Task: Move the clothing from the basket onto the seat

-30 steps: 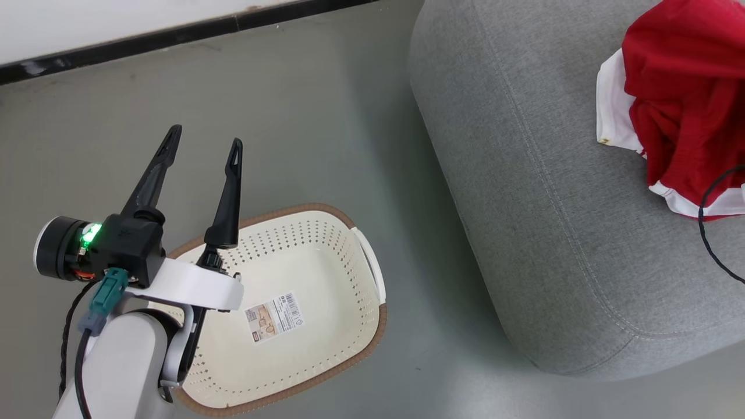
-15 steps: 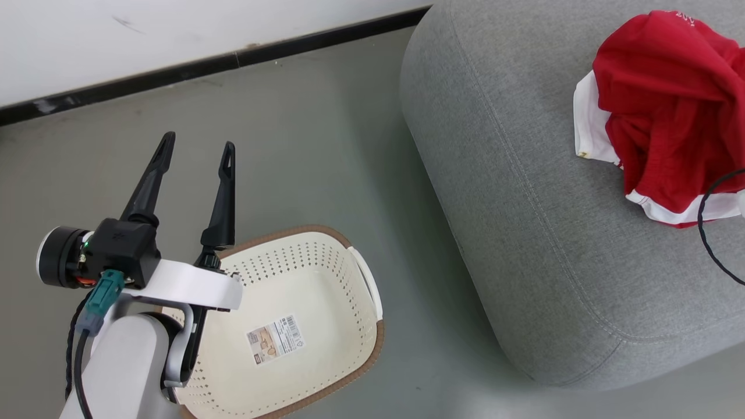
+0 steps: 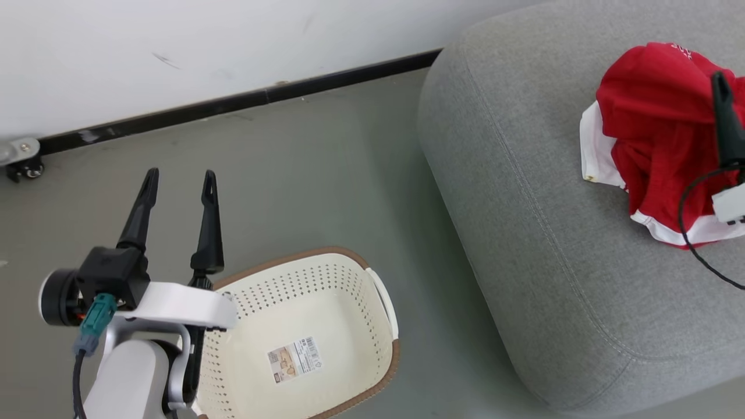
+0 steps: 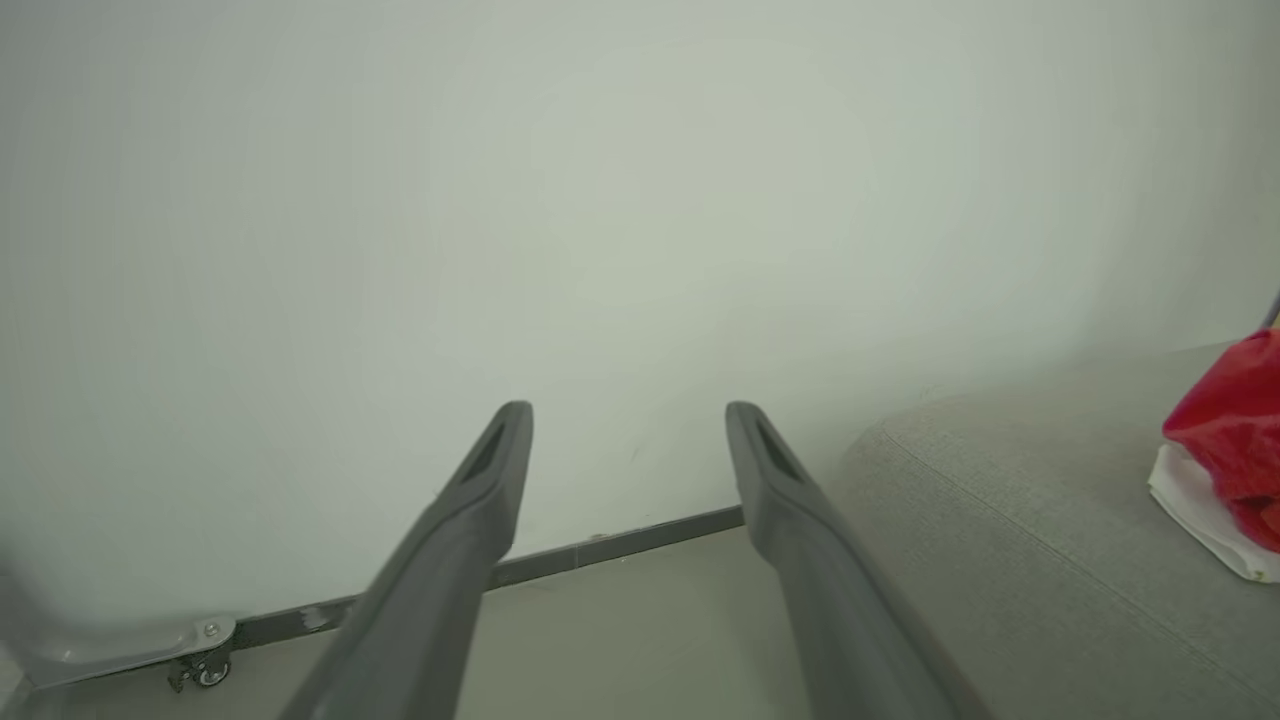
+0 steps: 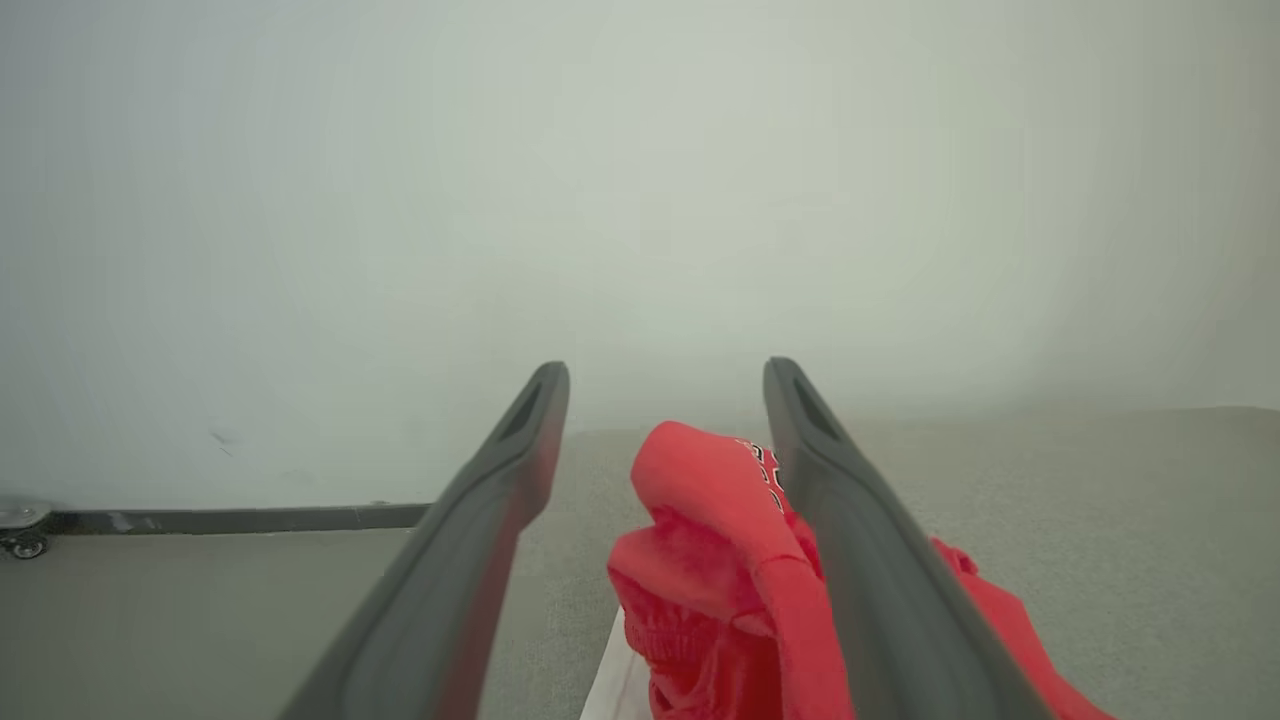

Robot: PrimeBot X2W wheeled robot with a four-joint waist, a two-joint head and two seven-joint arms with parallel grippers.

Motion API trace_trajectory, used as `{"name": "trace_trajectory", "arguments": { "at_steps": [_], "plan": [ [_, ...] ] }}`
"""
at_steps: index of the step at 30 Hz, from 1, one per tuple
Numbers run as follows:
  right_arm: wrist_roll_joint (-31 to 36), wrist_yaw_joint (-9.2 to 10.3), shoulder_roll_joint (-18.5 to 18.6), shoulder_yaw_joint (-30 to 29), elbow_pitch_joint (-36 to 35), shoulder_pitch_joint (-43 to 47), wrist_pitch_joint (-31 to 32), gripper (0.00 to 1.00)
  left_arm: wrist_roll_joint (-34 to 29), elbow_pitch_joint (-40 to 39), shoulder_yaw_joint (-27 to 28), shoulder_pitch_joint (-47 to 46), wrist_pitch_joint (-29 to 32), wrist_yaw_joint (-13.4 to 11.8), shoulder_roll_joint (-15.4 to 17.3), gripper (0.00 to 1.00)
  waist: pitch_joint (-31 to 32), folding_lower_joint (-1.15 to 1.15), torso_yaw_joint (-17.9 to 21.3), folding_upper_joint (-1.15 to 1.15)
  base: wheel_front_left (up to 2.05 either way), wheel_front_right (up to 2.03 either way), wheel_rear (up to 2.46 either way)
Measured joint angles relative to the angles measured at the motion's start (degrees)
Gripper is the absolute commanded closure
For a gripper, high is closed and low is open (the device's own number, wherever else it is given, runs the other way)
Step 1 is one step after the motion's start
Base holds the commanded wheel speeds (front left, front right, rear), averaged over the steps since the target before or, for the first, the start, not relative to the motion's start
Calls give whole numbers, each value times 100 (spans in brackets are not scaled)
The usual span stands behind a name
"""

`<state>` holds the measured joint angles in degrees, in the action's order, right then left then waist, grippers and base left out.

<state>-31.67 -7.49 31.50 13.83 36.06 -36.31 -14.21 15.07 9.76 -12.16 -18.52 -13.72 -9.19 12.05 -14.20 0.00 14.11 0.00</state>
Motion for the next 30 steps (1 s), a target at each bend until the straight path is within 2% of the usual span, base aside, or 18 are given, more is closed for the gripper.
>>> {"name": "trace_trajectory", "arguments": {
  "at_steps": [12, 30],
  "plan": [
    [216, 0, -433, 290, -650, 231, -14, 0, 146, 185, 159, 347, -42, -147, -203, 0, 374, 0, -384, 0, 0, 0, 0],
    [559, 0, -1241, 213, -851, 1184, -22, 0, 185, 378, 203, 705, -44, -194, -425, 0, 939, 0, -1003, 0, 0, 0, 0]
  ]
}}
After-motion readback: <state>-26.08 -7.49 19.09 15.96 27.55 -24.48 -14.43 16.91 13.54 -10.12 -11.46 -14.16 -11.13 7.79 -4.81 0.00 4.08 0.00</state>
